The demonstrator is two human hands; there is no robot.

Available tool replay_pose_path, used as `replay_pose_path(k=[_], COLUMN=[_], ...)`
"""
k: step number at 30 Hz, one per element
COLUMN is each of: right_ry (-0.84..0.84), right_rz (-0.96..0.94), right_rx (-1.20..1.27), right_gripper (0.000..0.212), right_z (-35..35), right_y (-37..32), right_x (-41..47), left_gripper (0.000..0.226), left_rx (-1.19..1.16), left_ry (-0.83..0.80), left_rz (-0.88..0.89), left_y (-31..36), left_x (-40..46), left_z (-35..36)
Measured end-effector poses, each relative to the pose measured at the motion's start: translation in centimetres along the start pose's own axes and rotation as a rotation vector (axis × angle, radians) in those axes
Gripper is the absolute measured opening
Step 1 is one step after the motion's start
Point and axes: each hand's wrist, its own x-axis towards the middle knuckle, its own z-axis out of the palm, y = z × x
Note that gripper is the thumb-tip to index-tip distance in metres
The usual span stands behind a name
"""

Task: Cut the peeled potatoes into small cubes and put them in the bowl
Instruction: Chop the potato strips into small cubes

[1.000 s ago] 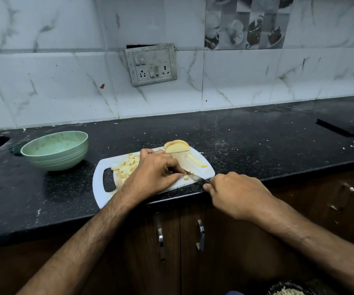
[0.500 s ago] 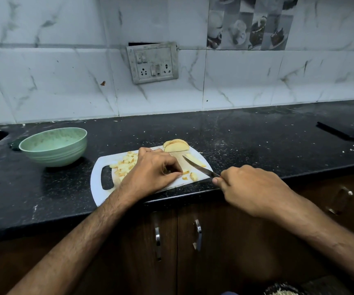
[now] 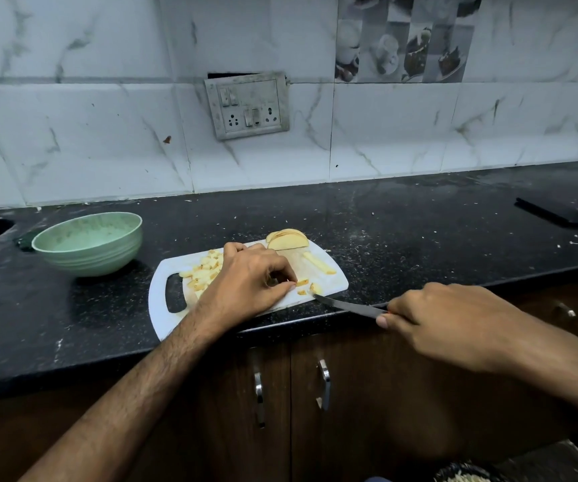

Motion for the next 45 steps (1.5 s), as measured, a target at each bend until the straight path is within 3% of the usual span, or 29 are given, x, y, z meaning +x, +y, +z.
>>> replay_pose_path(k=[6,10,18,22,36,41,45], right_ry=[-0.057,-0.003,-0.06,-0.063,0.11,0.093,0.178], right_rz=[0.02,0.039,-0.047,0.002,0.022,0.016,-0.023], right_rx=[-0.024,-0.018,0.041,0.03,0.014,0.002,-0.136], right_gripper=[0.036,0.035,0.039,0.032,0.04,0.036,0.029], right_z=[-1.3,-1.2,-1.2,-1.2,1.1,0.8,1.3], right_y=[1.4,1.6,-0.3,0.0,-1.3,-2.5,-3.9], right_x=[2.2,3.5,0.9,1.5,2.3,2.7,3.0], left_gripper=[0.006,0.007,0.007,0.004,0.01,0.007,0.007], left_rx=[0.017,0.011,0.001,-0.017,-0.046,-0.063,-0.065], left_ry=[0.015,0.012,0.019,0.012,0.027,0.015,0.004], left_rz=[0.005,-0.003,-0.001,-0.01,-0.003,-0.008,-0.016], left_y=[0.1,0.0,-0.2,-0.1,0.1,0.2,0.2], left_x=[0.0,0.0,0.0,0.0,0.1,0.1,0.1], left_z=[0.1,0.0,0.2,0.1,0.0,-0.3,-0.3])
